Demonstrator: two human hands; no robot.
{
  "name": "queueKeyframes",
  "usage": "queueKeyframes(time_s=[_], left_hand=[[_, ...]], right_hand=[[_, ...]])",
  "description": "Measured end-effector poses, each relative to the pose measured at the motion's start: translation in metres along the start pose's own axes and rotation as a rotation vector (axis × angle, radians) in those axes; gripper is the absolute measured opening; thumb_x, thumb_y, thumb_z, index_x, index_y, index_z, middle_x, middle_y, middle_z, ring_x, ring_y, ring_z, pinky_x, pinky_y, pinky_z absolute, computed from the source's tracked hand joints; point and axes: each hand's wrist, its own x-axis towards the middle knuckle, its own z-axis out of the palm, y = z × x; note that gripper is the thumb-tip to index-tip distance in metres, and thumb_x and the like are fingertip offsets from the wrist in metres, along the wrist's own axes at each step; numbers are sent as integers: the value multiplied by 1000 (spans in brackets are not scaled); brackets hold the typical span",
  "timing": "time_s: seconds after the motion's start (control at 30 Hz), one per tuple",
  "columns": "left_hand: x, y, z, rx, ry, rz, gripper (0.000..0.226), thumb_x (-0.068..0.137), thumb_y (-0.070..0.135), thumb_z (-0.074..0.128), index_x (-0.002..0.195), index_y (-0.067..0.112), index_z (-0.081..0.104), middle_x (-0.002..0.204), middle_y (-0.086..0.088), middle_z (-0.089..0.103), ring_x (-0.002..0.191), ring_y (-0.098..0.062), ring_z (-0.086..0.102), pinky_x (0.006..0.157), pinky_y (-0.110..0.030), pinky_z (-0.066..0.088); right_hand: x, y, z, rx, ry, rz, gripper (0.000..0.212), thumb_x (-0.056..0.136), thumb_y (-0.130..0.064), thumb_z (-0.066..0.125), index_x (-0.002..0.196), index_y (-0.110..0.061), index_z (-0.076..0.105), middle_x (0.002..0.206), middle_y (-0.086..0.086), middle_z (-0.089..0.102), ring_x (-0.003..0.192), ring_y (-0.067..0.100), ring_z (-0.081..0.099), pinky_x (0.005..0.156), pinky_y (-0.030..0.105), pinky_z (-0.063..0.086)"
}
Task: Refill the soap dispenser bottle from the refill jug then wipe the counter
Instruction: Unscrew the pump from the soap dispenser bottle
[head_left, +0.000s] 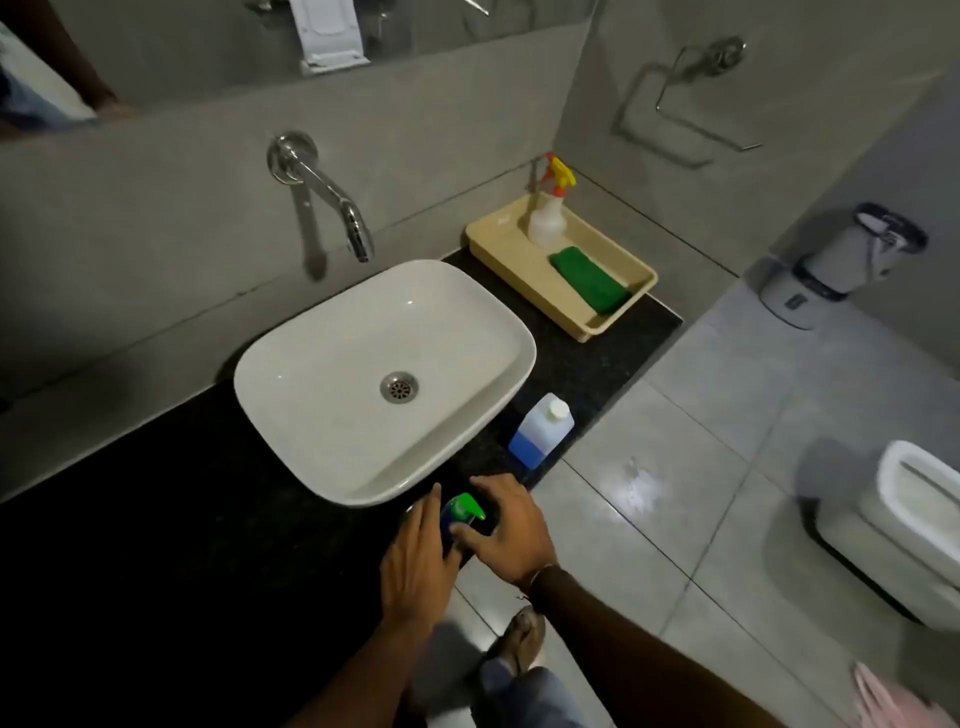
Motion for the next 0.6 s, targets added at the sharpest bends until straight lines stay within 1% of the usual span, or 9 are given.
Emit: queueKeyframes(time_s=[0.1,0.17,0.23,0.3,0.33,0.4,0.47,0.53,0.6], left_hand=[[8,-4,-1,-81,-9,-42,67,81,20,80,143,21,56,140,0,63,121,-24,67,89,-37,59],[10,-4,-1,-83,-18,-66,58,82,18,78,138,22,60,134,2,67,114,-24,71,84,-36,58],[8,-4,0,-121,-21,-71,57,82,17,80,136,21,62,134,1,68,112,-25,72,84,-36,59],[8,-4,0,-146,-18,-67,57,83,17,81,136,20,62,134,-1,68,114,-25,71,86,-36,58],[8,-3,-1,-151,-30,-68,57,83,18,80,137,21,61,135,-1,67,115,-25,70,87,-36,57],[8,-3,-1,-144,-43,-55,56,85,20,79,138,21,60,136,-1,66,117,-25,68,89,-36,56],[9,-4,-2,-134,-47,-42,55,85,19,79,136,19,61,134,-3,67,115,-27,69,87,-38,57],[9,-5,-3,-144,-43,-37,56,84,16,78,137,21,60,133,-3,67,114,-27,70,87,-39,58],[9,-5,-5,-150,-45,-24,58,85,16,76,139,24,58,135,1,66,115,-25,69,88,-37,58]], right_hand=[[5,-13,9,25,103,61,42,74,-59,76,106,-32,68,96,-18,59,87,2,54,75,12,41],[5,-18,13,51,161,86,34,75,-58,77,95,-32,69,88,-19,58,81,2,55,69,9,39],[4,-18,15,85,170,84,27,79,-52,77,91,-30,68,86,-17,59,80,3,56,69,13,43],[5,-16,11,114,108,52,20,83,-42,77,94,-28,69,90,-15,59,84,5,56,74,26,51],[7,-14,7,121,64,23,18,84,-37,76,98,-28,70,94,-13,59,87,6,57,78,31,52],[10,-9,0,136,-24,-28,22,84,-27,76,106,-27,72,100,-10,60,93,9,58,85,35,53],[10,-6,-4,179,-51,-31,35,81,-23,79,115,-26,71,107,-10,61,99,8,59,90,34,53],[8,-7,-3,215,-11,3,56,72,-32,86,123,-34,63,111,-15,59,102,5,59,90,30,55],[6,-12,-1,263,49,72,72,65,-42,90,125,-40,52,110,-19,58,100,3,60,84,26,58]])
